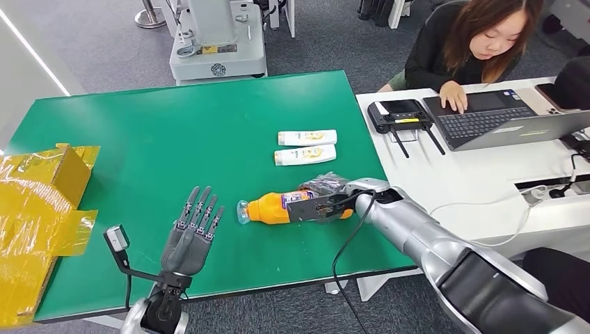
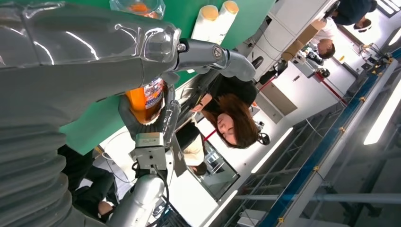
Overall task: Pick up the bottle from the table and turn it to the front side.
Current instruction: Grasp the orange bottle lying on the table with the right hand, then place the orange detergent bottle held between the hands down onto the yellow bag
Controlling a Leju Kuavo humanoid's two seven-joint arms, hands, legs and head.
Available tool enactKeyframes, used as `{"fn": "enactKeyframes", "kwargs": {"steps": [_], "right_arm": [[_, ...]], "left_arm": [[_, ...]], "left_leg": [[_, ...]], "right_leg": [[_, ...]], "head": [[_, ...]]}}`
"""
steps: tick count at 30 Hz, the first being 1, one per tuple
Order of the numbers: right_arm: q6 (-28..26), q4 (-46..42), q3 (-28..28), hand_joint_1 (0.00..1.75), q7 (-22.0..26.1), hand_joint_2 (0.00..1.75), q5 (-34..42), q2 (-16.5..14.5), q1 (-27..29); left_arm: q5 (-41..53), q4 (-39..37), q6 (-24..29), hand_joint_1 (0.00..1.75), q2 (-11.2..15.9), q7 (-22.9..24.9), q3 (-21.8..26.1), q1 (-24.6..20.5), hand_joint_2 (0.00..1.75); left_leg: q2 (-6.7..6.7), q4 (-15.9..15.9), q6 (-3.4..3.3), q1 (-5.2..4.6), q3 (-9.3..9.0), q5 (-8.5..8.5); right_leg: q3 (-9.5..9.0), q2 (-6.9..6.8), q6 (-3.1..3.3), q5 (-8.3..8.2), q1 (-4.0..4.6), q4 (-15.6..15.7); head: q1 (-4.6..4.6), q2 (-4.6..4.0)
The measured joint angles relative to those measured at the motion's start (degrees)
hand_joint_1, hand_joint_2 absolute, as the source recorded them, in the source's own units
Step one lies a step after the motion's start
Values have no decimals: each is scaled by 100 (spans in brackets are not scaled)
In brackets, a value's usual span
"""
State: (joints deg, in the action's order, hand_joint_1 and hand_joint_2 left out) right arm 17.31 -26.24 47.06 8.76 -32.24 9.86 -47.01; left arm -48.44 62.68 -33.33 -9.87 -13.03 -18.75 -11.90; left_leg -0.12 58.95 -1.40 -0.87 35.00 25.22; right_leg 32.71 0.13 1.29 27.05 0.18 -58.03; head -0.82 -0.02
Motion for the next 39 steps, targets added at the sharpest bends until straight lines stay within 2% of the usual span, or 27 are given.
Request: {"fn": "enactKeyframes", "kwargs": {"steps": [5, 10, 13, 18, 24, 27, 31, 34, 39], "right_arm": [[-338, -317, -119, 175, 445, 175, 1008, 233, 294], [-954, -1804, -719, 175, 630, 175, 2153, 743, 1378], [-1386, -2860, -1122, 175, 632, 175, 2198, 912, 2232], [-2046, -4316, -1619, 175, 606, 175, 1845, 951, 3567], [-2425, -5324, -2063, 175, 861, 175, 1867, 824, 4552], [-2586, -5517, -2237, 175, 985, 175, 1967, 647, 4728], [-2702, -5496, -2440, 175, 1250, 175, 2191, 324, 4663], [-2757, -5263, -2551, 175, 1472, 175, 2338, 42, 4317], [-2741, -4637, -2608, 175, 1543, 175, 2471, -395, 3436]], "left_arm": [[412, -41, 363, 0, 22, -331, 1, -4, 175], [1611, 79, 1212, 0, 96, -979, 59, 82, 175], [2154, 231, 1614, 0, 128, -1218, 103, 138, 175], [2625, 468, 2010, 0, 176, -1468, 174, 228, 175], [2910, 588, 2127, 0, 268, -1577, 205, 221, 175], [2994, 597, 2022, 0, 293, -1501, 205, 119, 175], [3236, 629, 1911, 0, 285, -1362, 205, -84, 175], [3436, 697, 1881, 0, 256, -1248, 205, -261, 175], [3523, 735, 1701, 0, 165, -1102, 204, -565, 175]], "left_leg": [[-13, 1, 0, 1, 4, 0], [-46, 1, -2, 3, 17, 2], [-61, -1, -2, 4, 23, 6], [-65, -3, -3, 4, 29, 12], [-62, -6, -1, 4, 30, 10], [-56, -6, 0, 4, 29, 6], [-54, -6, -2, 3, 29, -1], [-44, -5, -2, 3, 28, -6], [-37, -4, -3, 3, 28, -18]], "right_leg": [[2, -11, 0, 1, 0, 1], [3, -39, -7, 11, 2, 5], [4, -53, -11, 21, 3, 6], [9, -57, -11, 27, 3, 6], [10, -55, -10, 29, 3, 6], [10, -51, -9, 26, 3, 6], [10, -49, -7, 19, 2, 4], [12, -40, -4, 10, 2, 3], [16, -32, -4, -3, 2, 1]], "head": [[-1, 0], [0, 0], [0, 0], [2, 0], [1, 0], [0, 0], [0, 0], [1, 0], [1, 0]]}}
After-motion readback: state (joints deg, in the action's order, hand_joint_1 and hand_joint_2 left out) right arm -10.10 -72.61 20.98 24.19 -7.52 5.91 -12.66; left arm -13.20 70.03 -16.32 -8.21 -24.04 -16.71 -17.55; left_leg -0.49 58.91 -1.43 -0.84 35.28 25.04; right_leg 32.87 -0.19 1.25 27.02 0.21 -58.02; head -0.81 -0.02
